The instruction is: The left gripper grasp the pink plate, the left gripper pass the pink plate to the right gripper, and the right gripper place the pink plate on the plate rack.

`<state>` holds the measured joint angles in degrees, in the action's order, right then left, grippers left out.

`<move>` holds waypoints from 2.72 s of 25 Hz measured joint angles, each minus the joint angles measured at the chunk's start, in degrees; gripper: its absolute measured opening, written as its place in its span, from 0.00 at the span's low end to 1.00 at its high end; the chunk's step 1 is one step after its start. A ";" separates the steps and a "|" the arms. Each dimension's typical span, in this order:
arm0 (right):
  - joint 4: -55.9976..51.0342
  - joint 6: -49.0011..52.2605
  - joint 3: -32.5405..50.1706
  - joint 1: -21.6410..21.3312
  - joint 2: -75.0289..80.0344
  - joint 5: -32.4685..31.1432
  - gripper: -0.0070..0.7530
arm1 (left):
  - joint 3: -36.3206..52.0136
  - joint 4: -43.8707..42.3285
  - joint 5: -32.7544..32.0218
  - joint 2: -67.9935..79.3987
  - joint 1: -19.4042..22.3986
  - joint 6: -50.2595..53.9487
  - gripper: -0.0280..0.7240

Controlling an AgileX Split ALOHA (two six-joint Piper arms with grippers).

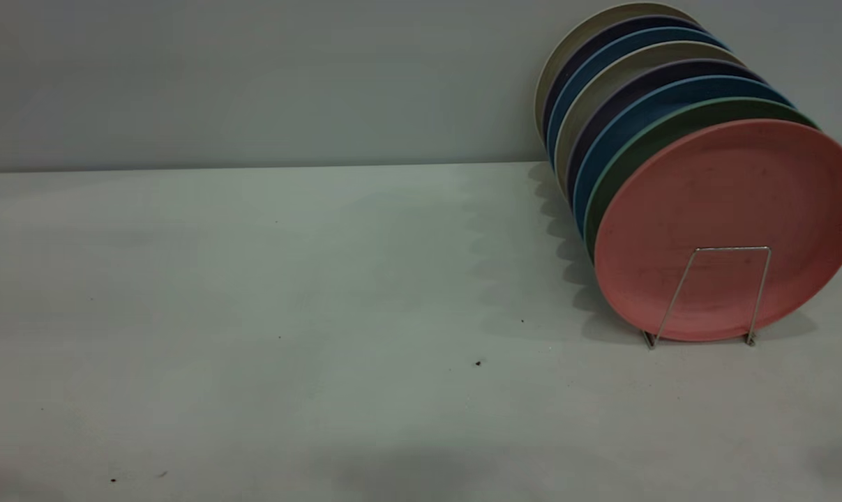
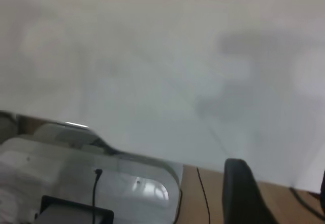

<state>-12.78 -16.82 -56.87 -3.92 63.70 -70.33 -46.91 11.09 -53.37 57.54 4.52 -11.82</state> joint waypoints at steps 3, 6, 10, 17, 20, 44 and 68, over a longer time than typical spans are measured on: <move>-2.41 -1.02 4.23 0.00 -8.66 -0.36 0.52 | 3.74 0.00 -2.45 -9.48 0.00 1.06 0.79; -5.76 -2.64 8.24 0.00 -17.18 -0.70 0.52 | 7.34 0.00 -5.43 -19.18 0.00 2.78 0.79; -9.52 -4.80 13.76 0.00 -27.97 -0.76 0.52 | 10.44 -0.19 -10.79 -30.79 0.00 5.36 0.79; -8.81 -5.45 17.97 5.01 -43.64 -0.76 0.52 | 10.99 -0.52 -13.51 -44.17 0.00 11.00 0.79; -4.38 -4.67 18.08 7.36 -48.59 -0.76 0.52 | 10.99 -1.74 -13.51 -47.33 0.00 11.82 0.79; 3.87 -0.65 29.32 9.71 -58.63 4.14 0.52 | 16.99 -7.34 -13.19 -54.32 0.00 5.50 0.79; 6.81 4.03 29.32 9.71 -58.63 4.60 0.65 | 19.03 -7.39 -11.81 -54.32 -5.87 8.27 0.71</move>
<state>-5.97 -12.79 -27.55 5.79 5.06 -65.73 -27.89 3.69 -65.18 3.23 -1.35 -3.54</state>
